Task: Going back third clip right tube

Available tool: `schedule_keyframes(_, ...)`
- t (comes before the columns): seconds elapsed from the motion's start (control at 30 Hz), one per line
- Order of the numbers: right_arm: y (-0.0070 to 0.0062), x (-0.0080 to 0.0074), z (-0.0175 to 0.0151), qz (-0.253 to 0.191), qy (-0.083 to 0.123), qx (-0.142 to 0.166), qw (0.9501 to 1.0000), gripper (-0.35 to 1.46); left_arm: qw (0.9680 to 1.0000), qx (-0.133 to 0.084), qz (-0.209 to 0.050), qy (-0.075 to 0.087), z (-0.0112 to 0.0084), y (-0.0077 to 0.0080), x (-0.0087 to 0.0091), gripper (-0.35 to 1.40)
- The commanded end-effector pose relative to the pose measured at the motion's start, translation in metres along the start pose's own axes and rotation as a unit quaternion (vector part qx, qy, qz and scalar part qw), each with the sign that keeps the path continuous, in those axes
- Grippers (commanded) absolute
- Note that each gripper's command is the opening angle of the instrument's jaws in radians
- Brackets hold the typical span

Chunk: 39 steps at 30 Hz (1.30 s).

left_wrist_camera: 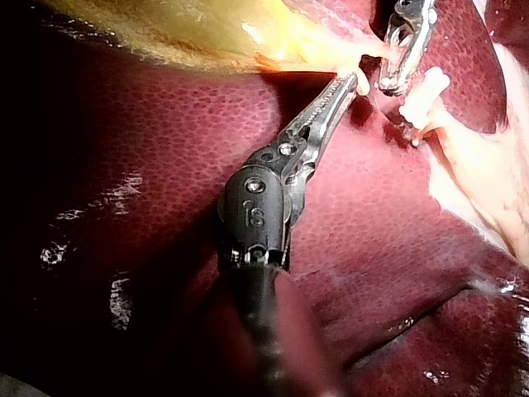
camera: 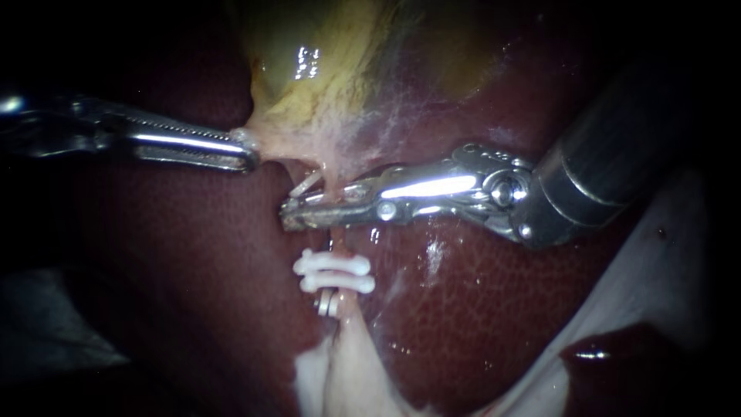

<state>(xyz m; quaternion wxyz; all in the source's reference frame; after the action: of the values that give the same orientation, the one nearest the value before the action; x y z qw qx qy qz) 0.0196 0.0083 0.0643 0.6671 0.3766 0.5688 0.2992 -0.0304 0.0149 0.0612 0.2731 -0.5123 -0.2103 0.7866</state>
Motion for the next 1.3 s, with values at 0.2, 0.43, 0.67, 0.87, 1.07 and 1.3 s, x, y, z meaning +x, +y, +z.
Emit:
schedule_keyframes(0.2, 0.0001, -0.0006, 0.0002, -0.026, 0.0, -0.003, 0.9997, 0.27, 1.0, 0.0, 0.0, 0.0, -0.0001, 0.0, 0.0, -0.35)
schedule_keyframes(0.43, 0.0007, -0.0015, 0.0008, -0.032, 0.0, -0.008, 0.9995, 0.49, 1.0, 0.0, 0.0, 0.0, -0.0001, 0.0, 0.0, -0.35)
schedule_keyframes(0.67, 0.0029, -0.0042, 0.0017, -0.026, -0.001, -0.015, 0.9996, 0.5, 1.0, 0.0, 0.0, 0.0, -0.0002, 0.0, 0.0, -0.35)
schedule_keyframes(0.87, 0.0042, -0.0056, 0.0016, 0.02, -0.002, -0.013, 0.9997, 0.5, 1.0, 0.0, 0.0, 0.0, -0.0002, 0.0, 0.0, -0.35)
schedule_keyframes(1.07, 0.0045, -0.0061, 0.0014, 0.064, -0.006, -0.002, 0.998, 0.5, 1.0, 0.0, 0.0, 0.0, -0.0002, 0.0, -0.0001, -0.35)
schedule_keyframes(1.3, 0.0051, -0.0066, 0.0011, 0.089, -0.008, 0.001, 0.996, 0.5, 1.0, 0.0, 0.0, 0.0, -0.0002, 0.0, -0.0001, -0.35)
